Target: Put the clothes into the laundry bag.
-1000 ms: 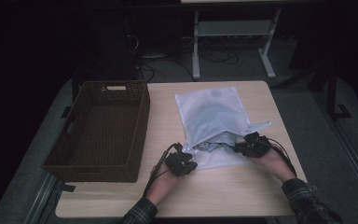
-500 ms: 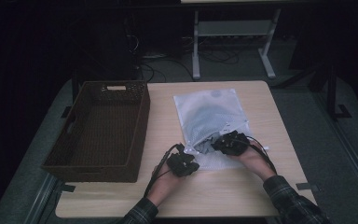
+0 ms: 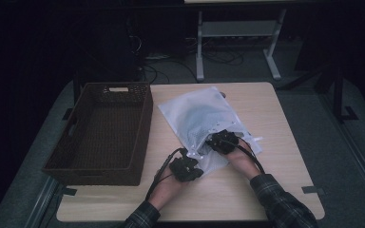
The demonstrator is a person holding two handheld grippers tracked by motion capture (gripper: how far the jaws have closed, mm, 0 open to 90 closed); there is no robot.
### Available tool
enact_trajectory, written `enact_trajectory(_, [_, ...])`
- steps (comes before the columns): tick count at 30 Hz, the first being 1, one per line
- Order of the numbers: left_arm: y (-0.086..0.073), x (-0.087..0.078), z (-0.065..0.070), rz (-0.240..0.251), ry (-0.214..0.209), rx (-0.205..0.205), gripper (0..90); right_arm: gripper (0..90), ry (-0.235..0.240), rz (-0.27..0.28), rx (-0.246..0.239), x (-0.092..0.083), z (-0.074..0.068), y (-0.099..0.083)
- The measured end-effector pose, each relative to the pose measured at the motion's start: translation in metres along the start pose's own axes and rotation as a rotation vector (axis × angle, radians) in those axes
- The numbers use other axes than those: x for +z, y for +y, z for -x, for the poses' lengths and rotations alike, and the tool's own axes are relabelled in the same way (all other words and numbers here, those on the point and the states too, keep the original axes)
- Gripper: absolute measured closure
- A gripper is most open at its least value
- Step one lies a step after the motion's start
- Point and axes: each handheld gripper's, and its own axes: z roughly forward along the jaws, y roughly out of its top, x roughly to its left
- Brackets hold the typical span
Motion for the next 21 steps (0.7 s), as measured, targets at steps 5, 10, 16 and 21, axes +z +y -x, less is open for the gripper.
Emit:
enact_trajectory(5, [-0.004,-0.005,0.000,-0.011,-0.005,0.000,90.0,85.0,-0.044,0.023,0.037,0.010,0.005,0.003])
enact_trajectory(10, [-0.011,-0.010,-0.002,-0.014,-0.019,-0.011,90.0,85.3,-0.087,0.044,0.075,0.020,0.012,0.009])
enact_trajectory(16, [-0.020,-0.018,-0.005,-0.020,-0.007,-0.016,90.0,82.2,-0.107,0.052,0.110,0.021,0.026,0.009])
enact_trajectory(21, [-0.021,-0.020,-0.005,-0.021,0.003,-0.025,90.0,64.2,0.018,0.083,0.090,-0.002,0.028,0.004])
